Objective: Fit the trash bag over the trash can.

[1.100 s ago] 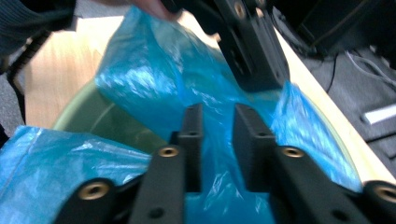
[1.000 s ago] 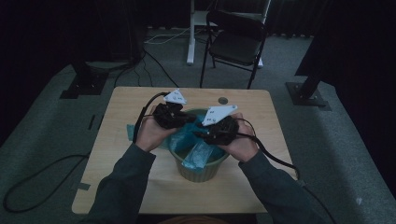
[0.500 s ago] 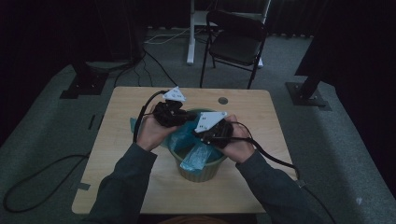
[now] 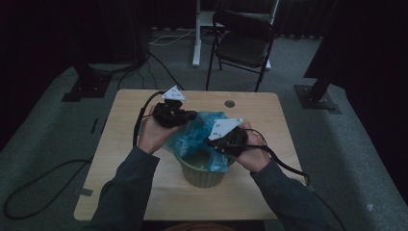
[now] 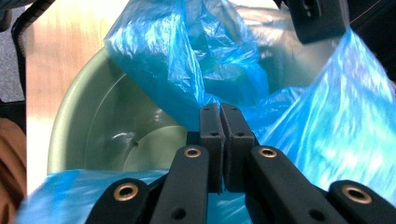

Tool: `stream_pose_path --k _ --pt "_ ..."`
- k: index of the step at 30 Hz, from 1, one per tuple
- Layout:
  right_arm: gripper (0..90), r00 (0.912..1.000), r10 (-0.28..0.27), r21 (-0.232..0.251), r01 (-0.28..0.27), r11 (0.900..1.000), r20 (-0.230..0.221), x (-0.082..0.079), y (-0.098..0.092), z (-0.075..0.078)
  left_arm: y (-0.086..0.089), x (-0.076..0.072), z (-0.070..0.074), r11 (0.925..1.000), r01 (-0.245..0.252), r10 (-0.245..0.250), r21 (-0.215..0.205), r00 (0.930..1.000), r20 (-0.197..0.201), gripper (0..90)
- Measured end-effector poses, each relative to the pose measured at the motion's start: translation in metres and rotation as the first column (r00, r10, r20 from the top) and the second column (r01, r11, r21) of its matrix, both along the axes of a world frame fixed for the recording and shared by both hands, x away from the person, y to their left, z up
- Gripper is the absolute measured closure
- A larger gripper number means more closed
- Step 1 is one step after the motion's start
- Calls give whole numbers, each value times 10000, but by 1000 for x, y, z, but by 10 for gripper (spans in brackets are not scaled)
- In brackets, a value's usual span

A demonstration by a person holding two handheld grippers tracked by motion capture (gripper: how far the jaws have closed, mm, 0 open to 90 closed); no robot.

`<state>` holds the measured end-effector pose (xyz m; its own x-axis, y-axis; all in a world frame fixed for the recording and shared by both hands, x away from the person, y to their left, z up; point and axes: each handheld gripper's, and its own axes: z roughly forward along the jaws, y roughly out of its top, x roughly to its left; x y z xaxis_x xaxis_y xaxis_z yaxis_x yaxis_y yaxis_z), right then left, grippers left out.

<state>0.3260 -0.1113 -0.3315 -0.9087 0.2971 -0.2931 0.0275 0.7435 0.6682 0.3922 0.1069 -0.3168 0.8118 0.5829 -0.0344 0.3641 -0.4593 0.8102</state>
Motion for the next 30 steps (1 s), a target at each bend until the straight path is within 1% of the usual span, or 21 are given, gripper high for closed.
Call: stream_pose_path --k 2,4,9,12,13,14,16,18,22,24,26,30 --pt "891 10000 -39 -8 39 10000 -45 0 -4 -1 3 2 -1 9999 -136 136 2 9999 -39 893" --pt "891 9998 -96 -22 96 10000 -189 0 -8 -3 7 4 -3 9995 -303 303 -72 9995 -100 893" --pt "892 9990 -259 46 261 9996 -378 1 -19 -4 18 10 -7 9971 -738 733 -211 9970 -242 893" --pt "893 9987 -342 32 344 9994 -380 2 -26 -4 24 14 -9 9941 -1032 1021 -322 9941 -354 893" --pt "893 9987 -342 32 344 9994 -380 2 -26 -4 24 14 -9 9941 -1032 1021 -322 9941 -354 893" --pt "894 9984 -402 28 403 9992 -396 2 -28 -4 29 17 -10 9921 -1203 1188 -359 9921 -411 893" --pt "894 9975 -562 55 565 9984 -430 3 -35 -4 32 19 -11 9901 -1360 1343 -359 9899 -456 893" --pt "894 9966 -670 94 676 9977 -485 5 -40 -4 36 22 -13 9880 -1526 1513 -256 9874 -458 893" --pt "894 9945 -900 80 906 9959 -536 7 -48 -4 44 28 -19 9800 -1963 1940 -328 9790 -631 893" --pt "894 9936 -1000 65 1005 9949 -533 8 -53 -4 49 31 -21 9768 -2110 2077 -373 9752 -766 893" --pt "894 9921 -1134 93 1140 9934 -530 10 -58 -5 53 34 -23 9735 -2266 2234 -318 9712 -824 893" --pt "896 9879 -1440 122 1450 9894 -569 12 -69 -4 58 38 -27 9670 -2522 2477 -363 9639 -979 893"
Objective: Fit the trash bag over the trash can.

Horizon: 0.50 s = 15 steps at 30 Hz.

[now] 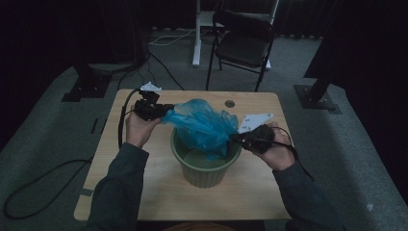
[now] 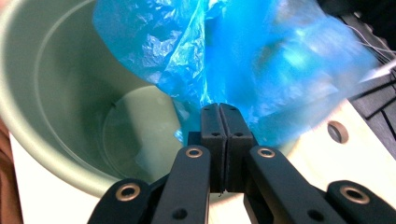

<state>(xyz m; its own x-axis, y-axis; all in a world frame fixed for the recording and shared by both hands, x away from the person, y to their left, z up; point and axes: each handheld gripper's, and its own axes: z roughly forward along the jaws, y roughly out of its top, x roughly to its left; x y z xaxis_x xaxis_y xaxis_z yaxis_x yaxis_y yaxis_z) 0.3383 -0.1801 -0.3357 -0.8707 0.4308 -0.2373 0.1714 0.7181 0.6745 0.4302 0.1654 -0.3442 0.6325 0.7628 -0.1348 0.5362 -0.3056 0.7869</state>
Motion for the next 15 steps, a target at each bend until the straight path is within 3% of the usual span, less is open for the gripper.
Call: stream_pose_path --k 15 --pt "898 9948 -989 104 992 9950 -238 3 -43 -3 17 12 -15 9980 -601 589 -206 9969 -514 892"
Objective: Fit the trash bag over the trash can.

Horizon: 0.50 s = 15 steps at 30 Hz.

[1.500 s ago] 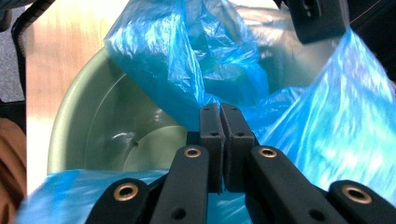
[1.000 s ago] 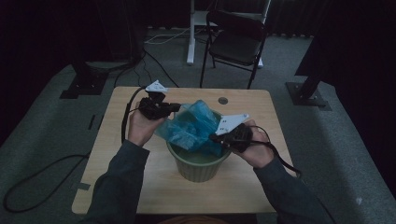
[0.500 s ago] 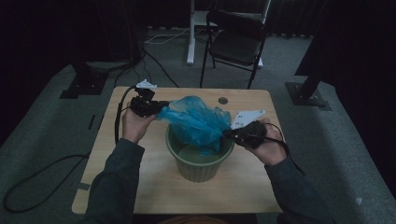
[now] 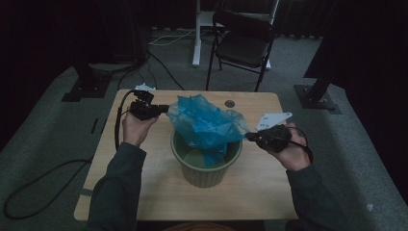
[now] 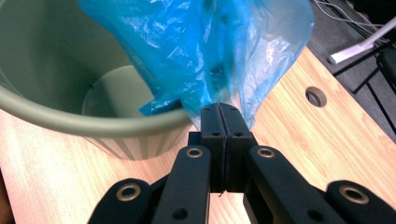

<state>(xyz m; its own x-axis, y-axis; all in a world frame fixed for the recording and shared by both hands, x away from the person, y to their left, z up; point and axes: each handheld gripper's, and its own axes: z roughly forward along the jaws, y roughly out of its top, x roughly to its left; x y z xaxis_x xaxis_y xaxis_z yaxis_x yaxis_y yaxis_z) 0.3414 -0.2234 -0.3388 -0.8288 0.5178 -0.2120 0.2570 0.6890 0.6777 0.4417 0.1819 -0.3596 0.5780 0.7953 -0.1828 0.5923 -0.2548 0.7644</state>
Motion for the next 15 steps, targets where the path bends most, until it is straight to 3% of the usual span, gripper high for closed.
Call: stream_pose_path --k 9,15 --pt "898 9993 -218 60 220 9997 -296 4 -9 -6 5 2 -7 9998 -198 198 -21 9996 -188 892" --pt "895 9983 -241 137 248 9996 -525 10 -6 -14 -3 2 -10 9999 142 -141 29 9997 -216 892"
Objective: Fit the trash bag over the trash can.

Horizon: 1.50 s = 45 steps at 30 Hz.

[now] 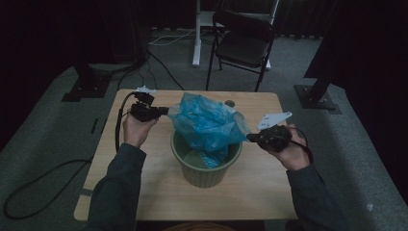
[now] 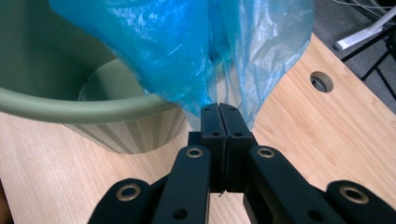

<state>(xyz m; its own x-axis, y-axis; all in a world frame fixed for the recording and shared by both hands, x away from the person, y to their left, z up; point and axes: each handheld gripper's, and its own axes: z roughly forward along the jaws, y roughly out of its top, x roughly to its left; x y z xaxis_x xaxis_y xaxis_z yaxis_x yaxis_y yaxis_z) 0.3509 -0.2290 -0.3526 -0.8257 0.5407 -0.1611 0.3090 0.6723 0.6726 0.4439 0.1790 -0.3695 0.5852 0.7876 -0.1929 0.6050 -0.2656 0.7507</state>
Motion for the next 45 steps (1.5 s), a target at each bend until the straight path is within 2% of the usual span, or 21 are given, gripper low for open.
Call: stream_pose_path --k 5,7,8,11,14,16,18,21,24,29,31,33,34,36,38,41,45 --pt "796 9996 -74 542 60 9985 267 1 -3 4 -5 -4 3 9991 355 -351 -249 9992 168 892" --pt "776 9994 -8 892 -24 9960 354 0 -5 8 -6 -5 5 9988 426 -420 -238 9988 254 892" --pt "776 9994 -8 892 -24 9960 354 0 -5 8 -6 -5 5 9988 426 -420 -238 9988 254 892" --pt "725 9962 -183 1263 75 9920 849 -1 -6 14 -7 -7 5 9985 494 -486 -251 9983 332 892" --pt "706 9919 -519 1499 341 9881 1160 2 -5 16 -8 -7 5 9980 585 -577 -221 9976 392 892" --pt "706 9907 -626 1594 428 9863 1212 4 -5 17 -9 -8 6 9978 616 -607 -236 9974 387 892" --pt "707 9862 -875 2065 573 9768 1406 8 -5 20 -10 -8 6 9977 659 -652 -159 9970 407 892" --pt "704 9841 -798 2450 390 9687 1587 6 -5 24 -9 -9 7 9977 649 -640 -179 9969 448 892" --pt "691 9816 -789 2431 349 9694 1739 5 -2 26 -9 -10 7 9976 661 -651 -190 9968 473 892" --pt "660 9867 -568 2184 224 9756 1525 12 7 22 -11 -10 8 9967 770 -755 -257 9957 536 892" --pt "709 9873 -672 2159 350 9758 1439 17 10 20 -12 -10 6 9969 773 -764 -170 9959 477 891" --pt "709 9891 -671 2241 363 9739 1314 21 10 18 -12 -10 6 9969 773 -764 -170 9959 477 891" --pt "841 9928 -699 2202 471 9743 968 30 13 13 -13 -8 2 9966 820 -818 -44 9960 347 890" --pt "894 9945 -751 1976 593 9785 735 38 15 5 -14 -7 0 9963 857 -857 33 9959 302 890" --pt "900 9955 -815 1825 714 9806 482 44 17 -3 -15 -8 -1 9962 874 -875 51 9958 283 890" --pt "900 9957 -864 1823 789 9801 335 47 18 -9 -15 -8 -2 9963 852 -855 144 9961 237 890" --pt "900 9952 -965 1574 928 9832 154 49 19 -16 -15 -7 -6 9962 839 -842 218 9964 139 890"
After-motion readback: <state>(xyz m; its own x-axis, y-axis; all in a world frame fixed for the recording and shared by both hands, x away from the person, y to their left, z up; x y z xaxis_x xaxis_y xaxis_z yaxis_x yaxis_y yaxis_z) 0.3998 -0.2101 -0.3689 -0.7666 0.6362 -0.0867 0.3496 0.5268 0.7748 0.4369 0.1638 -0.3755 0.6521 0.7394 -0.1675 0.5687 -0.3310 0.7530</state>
